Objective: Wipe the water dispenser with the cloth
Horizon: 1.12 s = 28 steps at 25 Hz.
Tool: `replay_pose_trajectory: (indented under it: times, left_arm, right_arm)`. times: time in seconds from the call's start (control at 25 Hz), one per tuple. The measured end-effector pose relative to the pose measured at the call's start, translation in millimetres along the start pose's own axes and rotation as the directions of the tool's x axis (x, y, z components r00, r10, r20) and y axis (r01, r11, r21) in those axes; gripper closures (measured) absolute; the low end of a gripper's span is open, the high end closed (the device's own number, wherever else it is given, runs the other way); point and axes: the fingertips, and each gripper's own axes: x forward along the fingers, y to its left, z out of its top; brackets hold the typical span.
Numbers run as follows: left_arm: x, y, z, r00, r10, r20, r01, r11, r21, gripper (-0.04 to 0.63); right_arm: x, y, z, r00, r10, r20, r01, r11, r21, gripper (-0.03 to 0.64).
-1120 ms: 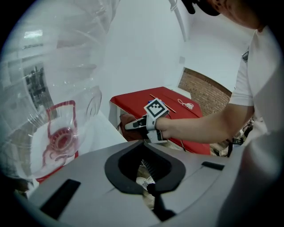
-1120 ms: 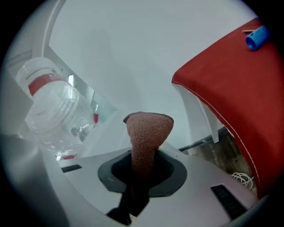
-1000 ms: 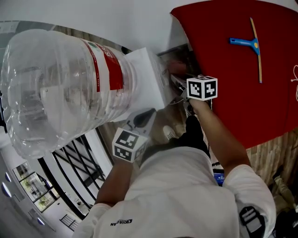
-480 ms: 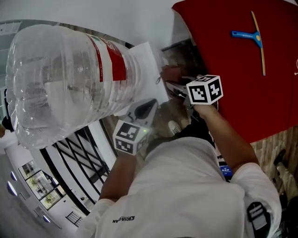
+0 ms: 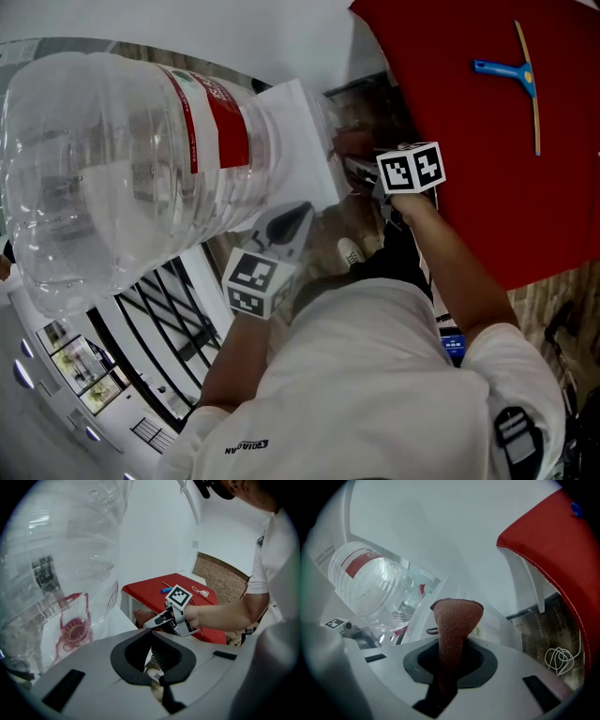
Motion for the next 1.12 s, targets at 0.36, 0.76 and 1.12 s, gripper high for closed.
replay_pose_trajectory:
  times: [0.36,0.76,1.12]
  left_arm:
    - [-1.4,4.8,-7.4,1.000,0.024,-0.017,-0.025,0.999,-0.038,0.606]
    - [-2.0,3.0,-6.4,0.999,0.040,-0.006,-0.040,0.994,-0.101,0.606]
    - [5.5,-0.8,-12.2,0.999,0.033,-0.017,-0.035,0.993,-0.115,0.606]
  right_arm:
    - [30.6,-66.4,-26.7,0.998,-0.061,-0.028,0.065,0.989,0.131,0.561]
    - [80.9,-145.2,-64.4,0.979,-0.155,-0.133,0.176,0.971,0.164,0.561]
    - [114.0,-216.2,-95.0,0.950,-0.228,-0.214,0.276,0.933,0.232,0.561]
